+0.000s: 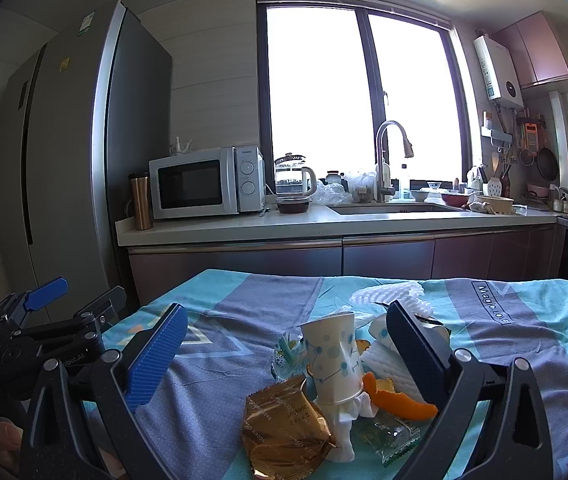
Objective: Collect trash
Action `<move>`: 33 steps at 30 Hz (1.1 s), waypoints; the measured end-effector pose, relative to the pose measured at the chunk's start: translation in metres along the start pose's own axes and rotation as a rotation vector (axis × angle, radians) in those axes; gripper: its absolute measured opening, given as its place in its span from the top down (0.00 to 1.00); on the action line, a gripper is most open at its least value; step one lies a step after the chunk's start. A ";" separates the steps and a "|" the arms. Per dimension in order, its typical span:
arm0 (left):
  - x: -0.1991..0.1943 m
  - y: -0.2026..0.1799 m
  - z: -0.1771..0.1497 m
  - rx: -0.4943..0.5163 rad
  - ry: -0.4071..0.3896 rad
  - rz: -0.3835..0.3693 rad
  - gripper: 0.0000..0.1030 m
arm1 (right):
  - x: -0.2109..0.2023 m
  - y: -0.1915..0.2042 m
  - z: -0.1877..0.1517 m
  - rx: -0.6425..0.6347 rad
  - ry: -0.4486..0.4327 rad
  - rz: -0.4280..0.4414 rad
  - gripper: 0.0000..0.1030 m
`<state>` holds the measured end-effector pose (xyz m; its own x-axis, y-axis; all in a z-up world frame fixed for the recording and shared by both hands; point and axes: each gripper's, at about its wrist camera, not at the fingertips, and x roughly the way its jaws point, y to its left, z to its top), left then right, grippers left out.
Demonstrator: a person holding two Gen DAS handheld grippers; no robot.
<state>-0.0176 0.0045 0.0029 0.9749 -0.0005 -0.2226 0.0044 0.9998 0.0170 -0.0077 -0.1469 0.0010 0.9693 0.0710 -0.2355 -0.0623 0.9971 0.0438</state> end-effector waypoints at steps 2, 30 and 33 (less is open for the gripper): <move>0.000 0.000 0.000 0.000 0.001 0.000 0.05 | 0.000 0.000 0.000 0.000 0.000 0.001 0.06; 0.009 -0.013 -0.006 0.020 0.052 -0.025 0.05 | 0.003 -0.016 -0.008 0.040 0.039 0.018 0.06; 0.015 -0.017 -0.009 0.029 0.076 -0.040 0.05 | 0.008 -0.024 -0.011 0.062 0.065 0.013 0.06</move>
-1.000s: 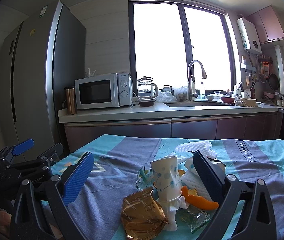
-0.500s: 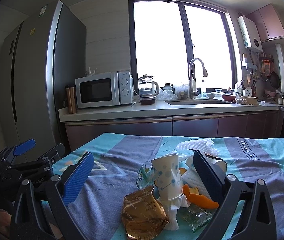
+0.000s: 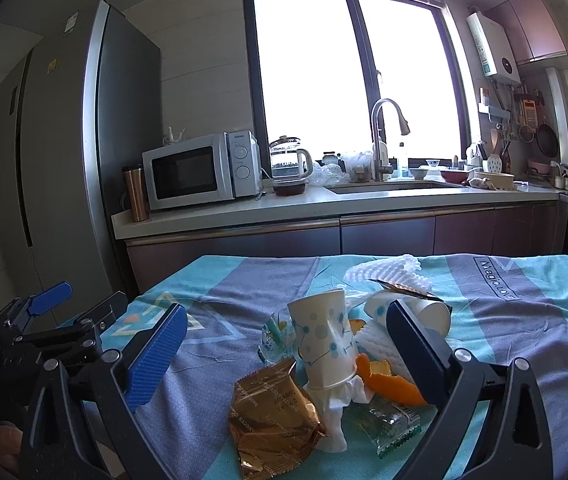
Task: Collect trash
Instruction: 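Grasp the gold snack wrapper with the left tool while the right tool grasps the blue-dotted paper cup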
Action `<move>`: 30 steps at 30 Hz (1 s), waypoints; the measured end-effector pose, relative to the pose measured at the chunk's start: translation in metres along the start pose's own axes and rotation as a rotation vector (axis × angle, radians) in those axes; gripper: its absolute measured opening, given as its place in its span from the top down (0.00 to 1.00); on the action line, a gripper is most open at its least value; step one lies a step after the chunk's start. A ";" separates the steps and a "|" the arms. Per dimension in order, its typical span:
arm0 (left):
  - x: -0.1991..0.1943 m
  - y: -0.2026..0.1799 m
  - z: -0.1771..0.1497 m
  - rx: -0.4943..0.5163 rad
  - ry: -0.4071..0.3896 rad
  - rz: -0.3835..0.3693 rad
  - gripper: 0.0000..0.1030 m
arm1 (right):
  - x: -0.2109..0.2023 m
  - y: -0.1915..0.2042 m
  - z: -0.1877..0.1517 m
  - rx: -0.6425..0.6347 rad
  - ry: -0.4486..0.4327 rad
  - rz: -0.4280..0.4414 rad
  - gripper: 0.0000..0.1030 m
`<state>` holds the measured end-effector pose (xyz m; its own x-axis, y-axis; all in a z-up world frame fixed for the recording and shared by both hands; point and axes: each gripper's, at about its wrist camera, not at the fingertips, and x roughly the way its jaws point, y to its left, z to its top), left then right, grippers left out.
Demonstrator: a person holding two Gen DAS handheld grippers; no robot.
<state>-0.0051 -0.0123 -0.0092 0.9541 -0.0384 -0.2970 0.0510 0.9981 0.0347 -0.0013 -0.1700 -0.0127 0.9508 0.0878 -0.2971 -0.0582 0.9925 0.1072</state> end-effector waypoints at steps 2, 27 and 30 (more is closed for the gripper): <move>0.004 -0.004 -0.002 0.008 0.020 -0.013 0.05 | 0.003 -0.007 -0.003 0.020 0.021 -0.006 0.06; 0.079 -0.076 -0.055 0.042 0.455 -0.572 0.36 | 0.087 -0.032 -0.014 0.062 0.305 0.105 0.37; 0.087 -0.081 -0.058 0.036 0.474 -0.600 0.45 | 0.090 -0.033 -0.016 0.066 0.320 0.110 0.47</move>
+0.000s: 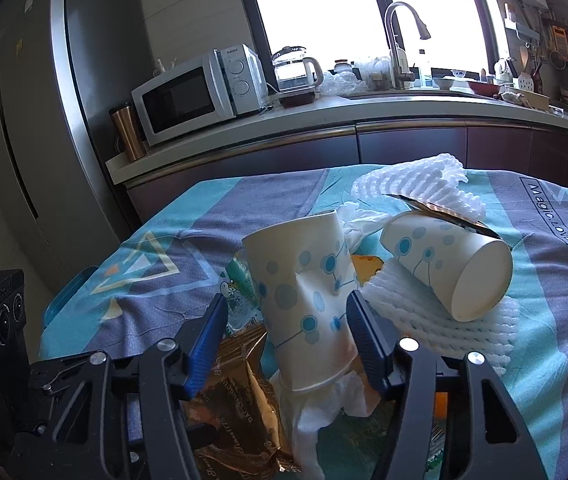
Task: Collect trash
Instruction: 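Grasp the gold snack wrapper with the left tool while the right tool grasps the blue-dotted paper cup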
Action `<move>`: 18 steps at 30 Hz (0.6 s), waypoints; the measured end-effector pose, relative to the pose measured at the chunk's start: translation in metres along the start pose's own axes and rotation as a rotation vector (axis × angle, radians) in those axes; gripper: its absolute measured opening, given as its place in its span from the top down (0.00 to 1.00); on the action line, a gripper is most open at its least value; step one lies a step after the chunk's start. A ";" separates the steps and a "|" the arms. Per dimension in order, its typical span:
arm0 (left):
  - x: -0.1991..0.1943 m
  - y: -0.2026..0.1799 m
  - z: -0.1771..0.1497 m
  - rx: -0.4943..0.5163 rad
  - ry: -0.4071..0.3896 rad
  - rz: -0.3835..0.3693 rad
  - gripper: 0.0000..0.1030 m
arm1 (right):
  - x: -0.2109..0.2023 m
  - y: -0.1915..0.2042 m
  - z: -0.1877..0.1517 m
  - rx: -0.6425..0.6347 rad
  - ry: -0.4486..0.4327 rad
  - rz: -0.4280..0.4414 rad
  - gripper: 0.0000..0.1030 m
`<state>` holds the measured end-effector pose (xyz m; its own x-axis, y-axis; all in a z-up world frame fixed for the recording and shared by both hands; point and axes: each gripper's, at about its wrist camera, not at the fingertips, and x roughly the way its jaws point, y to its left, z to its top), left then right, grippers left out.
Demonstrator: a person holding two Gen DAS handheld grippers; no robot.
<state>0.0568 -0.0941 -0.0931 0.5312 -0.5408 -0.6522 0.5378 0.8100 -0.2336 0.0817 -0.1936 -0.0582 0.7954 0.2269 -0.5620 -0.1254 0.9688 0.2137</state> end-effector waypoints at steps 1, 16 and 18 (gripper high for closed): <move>0.002 0.000 0.001 0.002 0.003 -0.011 0.49 | 0.000 -0.002 0.000 0.006 0.002 0.004 0.49; -0.006 0.006 0.005 -0.044 -0.004 -0.098 0.99 | -0.020 -0.014 0.000 0.063 -0.043 0.063 0.66; -0.010 0.007 0.006 -0.044 -0.018 -0.091 0.99 | -0.025 -0.015 0.000 0.070 -0.053 0.084 0.66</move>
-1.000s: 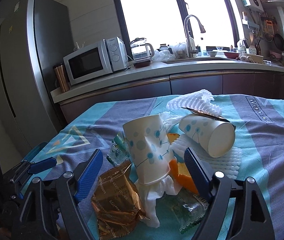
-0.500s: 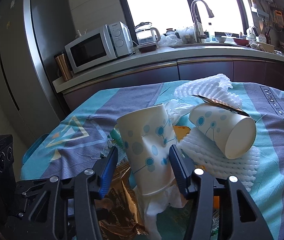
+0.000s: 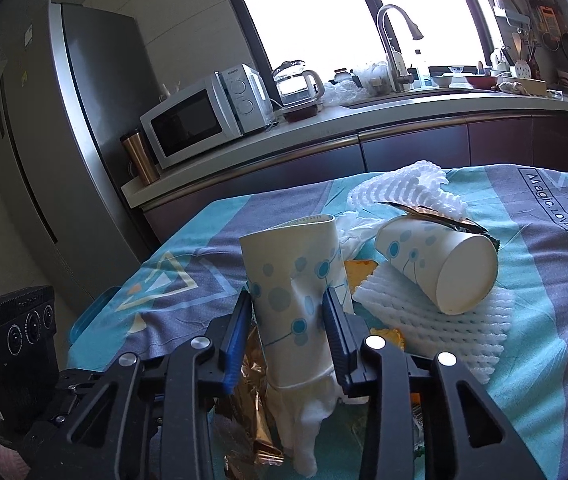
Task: Collect trash
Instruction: 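Grasp the gold snack wrapper with the left tool while the right tool grasps the blue-dotted paper cup, then lift the wrapper and cup with both tools and carry them over the teal bin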
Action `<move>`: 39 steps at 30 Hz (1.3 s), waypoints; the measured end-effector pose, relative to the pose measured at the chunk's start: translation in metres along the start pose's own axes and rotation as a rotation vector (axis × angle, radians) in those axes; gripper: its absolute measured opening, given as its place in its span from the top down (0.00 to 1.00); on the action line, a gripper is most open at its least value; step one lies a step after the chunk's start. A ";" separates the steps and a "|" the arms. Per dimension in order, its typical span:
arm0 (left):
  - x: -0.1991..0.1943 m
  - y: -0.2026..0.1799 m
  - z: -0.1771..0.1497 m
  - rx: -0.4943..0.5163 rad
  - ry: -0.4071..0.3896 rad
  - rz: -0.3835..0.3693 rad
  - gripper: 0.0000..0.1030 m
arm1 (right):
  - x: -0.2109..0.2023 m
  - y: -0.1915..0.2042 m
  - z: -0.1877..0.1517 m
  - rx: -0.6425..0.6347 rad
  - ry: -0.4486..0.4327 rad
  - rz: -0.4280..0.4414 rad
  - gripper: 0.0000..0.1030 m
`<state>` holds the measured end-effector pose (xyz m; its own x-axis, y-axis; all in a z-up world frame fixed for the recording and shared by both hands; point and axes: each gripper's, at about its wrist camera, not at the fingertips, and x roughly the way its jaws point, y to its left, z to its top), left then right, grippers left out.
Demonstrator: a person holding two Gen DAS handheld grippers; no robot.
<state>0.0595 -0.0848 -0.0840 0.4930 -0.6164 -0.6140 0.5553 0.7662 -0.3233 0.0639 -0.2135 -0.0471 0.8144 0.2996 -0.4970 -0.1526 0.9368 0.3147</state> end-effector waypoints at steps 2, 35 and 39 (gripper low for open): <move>-0.003 0.001 0.001 -0.001 -0.006 -0.006 0.99 | -0.005 0.000 0.001 0.005 -0.009 0.017 0.66; -0.014 -0.003 0.001 0.111 -0.043 -0.001 0.82 | -0.001 0.019 -0.003 -0.001 0.006 0.177 0.67; -0.030 0.001 0.000 0.112 -0.075 0.012 0.85 | -0.004 0.025 0.001 -0.007 -0.003 0.190 0.68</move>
<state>0.0448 -0.0656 -0.0654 0.5464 -0.6221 -0.5607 0.6181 0.7513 -0.2313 0.0575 -0.1913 -0.0370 0.7723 0.4706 -0.4266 -0.3076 0.8647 0.3971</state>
